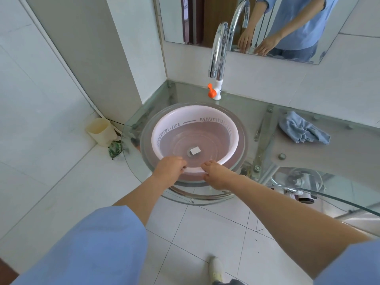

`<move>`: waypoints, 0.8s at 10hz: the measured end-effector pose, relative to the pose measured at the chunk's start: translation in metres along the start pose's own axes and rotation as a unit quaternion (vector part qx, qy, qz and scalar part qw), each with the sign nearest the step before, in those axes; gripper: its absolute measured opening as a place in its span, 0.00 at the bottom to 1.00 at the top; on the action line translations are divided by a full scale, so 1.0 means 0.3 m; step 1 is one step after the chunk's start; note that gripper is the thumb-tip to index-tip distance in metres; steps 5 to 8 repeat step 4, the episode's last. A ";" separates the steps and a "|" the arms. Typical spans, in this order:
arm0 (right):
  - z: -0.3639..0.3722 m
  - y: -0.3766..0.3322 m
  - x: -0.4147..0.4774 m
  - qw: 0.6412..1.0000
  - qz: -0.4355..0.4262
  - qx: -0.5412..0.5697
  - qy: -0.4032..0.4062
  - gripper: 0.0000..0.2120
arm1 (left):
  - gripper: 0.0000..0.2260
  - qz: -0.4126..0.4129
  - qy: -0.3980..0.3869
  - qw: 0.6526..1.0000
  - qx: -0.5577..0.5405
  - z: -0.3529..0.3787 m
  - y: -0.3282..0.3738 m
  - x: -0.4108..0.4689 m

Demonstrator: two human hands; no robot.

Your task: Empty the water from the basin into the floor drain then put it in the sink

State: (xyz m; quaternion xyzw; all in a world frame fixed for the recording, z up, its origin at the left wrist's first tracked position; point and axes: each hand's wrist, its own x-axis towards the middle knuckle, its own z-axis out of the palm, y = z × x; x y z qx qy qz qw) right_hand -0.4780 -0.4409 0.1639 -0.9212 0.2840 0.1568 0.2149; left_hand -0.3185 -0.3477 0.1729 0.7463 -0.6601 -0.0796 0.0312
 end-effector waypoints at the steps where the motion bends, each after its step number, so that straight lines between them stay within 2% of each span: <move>1: 0.005 0.005 0.015 1.000 -0.005 -0.011 -0.016 0.21 | 0.10 -0.004 -0.002 1.000 0.023 0.008 -0.006 0.010; 2: -0.018 0.005 0.007 1.000 0.004 0.018 -0.015 0.22 | 0.10 -0.010 -0.004 1.000 0.007 -0.007 -0.013 0.013; 3: -0.087 0.001 0.006 0.998 0.002 0.049 0.044 0.22 | 0.11 -0.003 0.056 0.998 -0.010 -0.052 -0.037 0.032; 4: -0.185 -0.018 0.013 0.983 -0.012 0.080 0.167 0.16 | 0.15 -0.037 0.187 0.979 -0.070 -0.123 -0.044 0.054; 8: -0.185 -0.018 0.013 0.983 -0.012 0.080 0.167 0.16 | 0.15 -0.037 0.187 0.979 -0.070 -0.123 -0.044 0.054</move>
